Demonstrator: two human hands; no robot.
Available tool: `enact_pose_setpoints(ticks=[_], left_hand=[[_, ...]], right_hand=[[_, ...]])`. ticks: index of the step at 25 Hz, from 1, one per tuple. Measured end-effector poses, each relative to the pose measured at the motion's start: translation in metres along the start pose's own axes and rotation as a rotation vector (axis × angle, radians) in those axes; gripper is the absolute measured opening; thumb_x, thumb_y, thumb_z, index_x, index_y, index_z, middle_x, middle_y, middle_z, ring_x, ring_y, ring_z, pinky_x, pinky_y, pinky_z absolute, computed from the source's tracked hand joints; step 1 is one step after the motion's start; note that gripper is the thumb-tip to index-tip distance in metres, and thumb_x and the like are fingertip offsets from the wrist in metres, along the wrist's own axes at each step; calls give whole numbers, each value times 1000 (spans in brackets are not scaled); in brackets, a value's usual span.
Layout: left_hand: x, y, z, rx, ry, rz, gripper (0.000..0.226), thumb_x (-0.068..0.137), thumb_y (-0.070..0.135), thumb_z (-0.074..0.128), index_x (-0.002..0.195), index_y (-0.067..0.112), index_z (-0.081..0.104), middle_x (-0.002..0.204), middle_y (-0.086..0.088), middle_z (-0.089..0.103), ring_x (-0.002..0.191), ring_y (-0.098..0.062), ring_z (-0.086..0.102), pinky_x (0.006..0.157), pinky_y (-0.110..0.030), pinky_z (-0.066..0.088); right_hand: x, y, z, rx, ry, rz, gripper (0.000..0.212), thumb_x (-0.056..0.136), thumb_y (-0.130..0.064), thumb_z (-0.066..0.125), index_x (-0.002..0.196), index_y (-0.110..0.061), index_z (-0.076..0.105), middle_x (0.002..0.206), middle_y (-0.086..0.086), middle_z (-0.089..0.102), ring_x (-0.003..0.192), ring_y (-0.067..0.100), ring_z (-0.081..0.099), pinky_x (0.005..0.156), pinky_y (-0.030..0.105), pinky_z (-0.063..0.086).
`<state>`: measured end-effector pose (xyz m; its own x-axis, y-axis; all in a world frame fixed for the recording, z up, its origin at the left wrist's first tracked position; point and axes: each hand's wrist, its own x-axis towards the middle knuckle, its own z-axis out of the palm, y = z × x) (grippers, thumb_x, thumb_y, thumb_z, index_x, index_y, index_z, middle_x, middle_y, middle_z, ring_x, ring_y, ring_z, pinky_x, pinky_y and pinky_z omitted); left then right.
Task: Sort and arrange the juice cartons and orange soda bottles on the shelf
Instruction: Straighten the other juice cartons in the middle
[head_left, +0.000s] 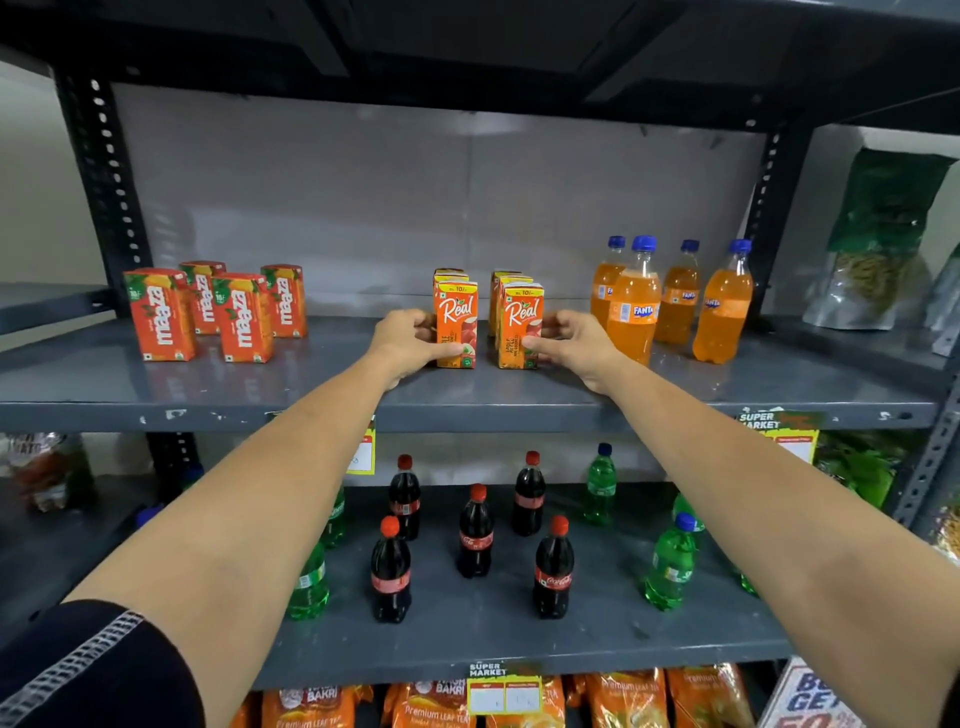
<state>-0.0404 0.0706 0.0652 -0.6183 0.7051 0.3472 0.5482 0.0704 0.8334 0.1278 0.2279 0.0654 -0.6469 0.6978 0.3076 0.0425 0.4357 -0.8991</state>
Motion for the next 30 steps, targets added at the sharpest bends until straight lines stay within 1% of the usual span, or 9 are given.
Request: enact_pose_setpoints(ticks=[5, 9, 13, 16, 19, 20, 23, 26, 30], left_hand=[[-4, 1, -1, -2, 10, -4, 58, 71, 22, 81, 121, 3, 58, 119, -13, 66, 107, -23, 63, 95, -44, 51], [-6, 3, 0, 10, 0, -12, 59, 72, 23, 80, 123, 4, 56, 121, -13, 65, 109, -23, 63, 95, -42, 51], [-8, 3, 1, 76, 16, -37, 63, 70, 30, 82, 120, 4, 56, 121, -13, 65, 109, -23, 62, 94, -39, 50], [-12, 2, 0, 168, 92, -62, 58, 64, 37, 85, 106, 4, 63, 109, -11, 69, 100, -22, 64, 86, -33, 51], [-22, 4, 1, 284, 165, -28, 41, 60, 39, 87, 77, 8, 65, 87, -6, 69, 87, -19, 64, 71, -29, 48], [-26, 6, 1, 308, 174, -18, 39, 61, 38, 87, 71, 9, 63, 81, -6, 68, 84, -19, 64, 68, -29, 46], [-40, 16, 0, 367, 187, -1, 36, 65, 38, 84, 66, 8, 64, 73, -5, 67, 79, -19, 64, 67, -34, 49], [-53, 30, 3, 376, 213, 57, 34, 69, 40, 81, 67, 9, 66, 74, -4, 67, 78, -19, 63, 66, -35, 50], [-70, 48, 27, 492, 188, 279, 24, 77, 36, 74, 69, 21, 57, 74, 3, 63, 77, -19, 62, 64, -34, 51]], right_hand=[[-3, 0, -2, 46, 11, 3, 45, 81, -7, 73, 123, -4, 57, 121, 15, 64, 115, 27, 61, 96, 46, 53], [-3, 0, -1, 16, 14, 9, 46, 82, -11, 72, 125, -6, 55, 123, 12, 64, 116, 26, 61, 94, 43, 54], [-5, -3, -1, -32, 11, 21, 47, 83, -14, 72, 126, -10, 53, 124, 8, 63, 118, 25, 60, 71, 24, 56], [-7, -5, 1, -186, 35, -12, 57, 80, -24, 75, 130, -11, 50, 128, 7, 61, 118, 23, 59, 65, 16, 50], [-15, -2, -1, -319, 99, -37, 64, 81, -33, 73, 134, -7, 48, 129, 10, 61, 118, 24, 59, 83, 26, 50], [-19, -1, -3, -328, 126, -42, 62, 82, -34, 73, 132, -6, 50, 127, 11, 62, 115, 24, 60, 84, 27, 49], [-38, -3, -13, -379, 161, -83, 47, 82, -33, 73, 119, -7, 58, 110, 8, 68, 98, 15, 63, 75, 20, 48], [-62, -8, -27, -434, 198, -125, 30, 83, -26, 72, 106, -8, 65, 101, 6, 70, 89, 14, 63, 78, 24, 53], [-91, -8, -53, -531, 201, -185, 21, 83, -20, 71, 100, -8, 68, 99, 7, 71, 87, 17, 66, 76, 22, 52]])
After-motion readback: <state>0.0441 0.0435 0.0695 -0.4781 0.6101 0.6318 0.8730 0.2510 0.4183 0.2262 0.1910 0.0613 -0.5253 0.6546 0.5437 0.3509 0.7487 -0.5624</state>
